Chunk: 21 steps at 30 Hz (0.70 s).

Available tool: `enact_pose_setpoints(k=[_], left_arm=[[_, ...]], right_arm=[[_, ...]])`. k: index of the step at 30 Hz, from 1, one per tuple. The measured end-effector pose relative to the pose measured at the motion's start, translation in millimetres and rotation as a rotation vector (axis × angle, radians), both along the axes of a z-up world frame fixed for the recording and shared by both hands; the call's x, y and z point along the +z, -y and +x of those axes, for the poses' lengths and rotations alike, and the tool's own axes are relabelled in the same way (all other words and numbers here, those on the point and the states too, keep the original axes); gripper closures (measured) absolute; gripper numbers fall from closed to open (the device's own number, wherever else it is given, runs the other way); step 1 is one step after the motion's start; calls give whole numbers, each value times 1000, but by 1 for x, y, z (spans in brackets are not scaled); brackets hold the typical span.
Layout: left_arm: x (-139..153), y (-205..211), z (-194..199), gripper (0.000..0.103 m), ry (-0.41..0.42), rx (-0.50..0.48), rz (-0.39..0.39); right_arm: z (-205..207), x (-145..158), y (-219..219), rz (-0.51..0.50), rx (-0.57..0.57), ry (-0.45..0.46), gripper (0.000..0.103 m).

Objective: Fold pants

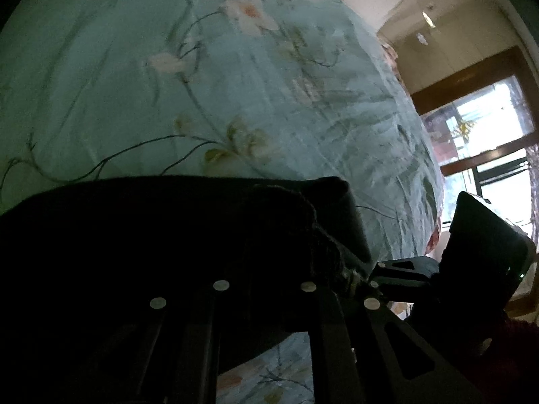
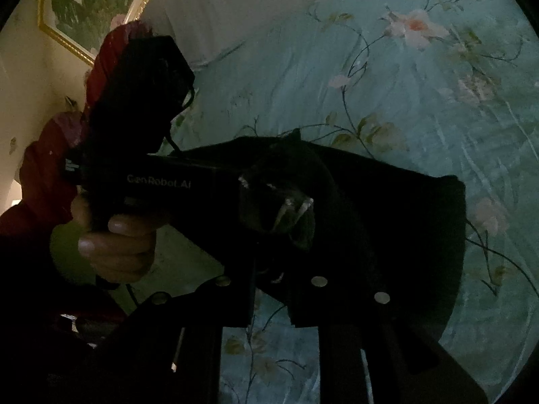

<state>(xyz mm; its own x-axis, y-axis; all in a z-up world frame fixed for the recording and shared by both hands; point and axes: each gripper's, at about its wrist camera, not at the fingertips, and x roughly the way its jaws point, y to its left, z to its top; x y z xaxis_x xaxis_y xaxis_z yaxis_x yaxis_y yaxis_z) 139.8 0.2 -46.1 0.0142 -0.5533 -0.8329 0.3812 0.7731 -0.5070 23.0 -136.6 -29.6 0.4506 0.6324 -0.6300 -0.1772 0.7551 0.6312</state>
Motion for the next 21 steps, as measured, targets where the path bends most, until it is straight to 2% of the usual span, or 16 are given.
enact_pose_setpoints(k=[8,12,17,19,21], left_arm=[[-6,-23,-7,93,-18,69,34],[-3,-39,-12,93,-14,121,41],[4,-62,-20,83,-12,208,45],[8,-72,-23,77,-9,242,41],[12,-87,-29,75,-1,292,40]], right_arm=[[3,-5,-18,-16,60,-40,70],[7,-6,-22,-8,82,-57,61],[9,-1,-27,8,115,-67,59],[9,5,-30,21,134,-57,59],[9,13,-32,33,151,-40,59]])
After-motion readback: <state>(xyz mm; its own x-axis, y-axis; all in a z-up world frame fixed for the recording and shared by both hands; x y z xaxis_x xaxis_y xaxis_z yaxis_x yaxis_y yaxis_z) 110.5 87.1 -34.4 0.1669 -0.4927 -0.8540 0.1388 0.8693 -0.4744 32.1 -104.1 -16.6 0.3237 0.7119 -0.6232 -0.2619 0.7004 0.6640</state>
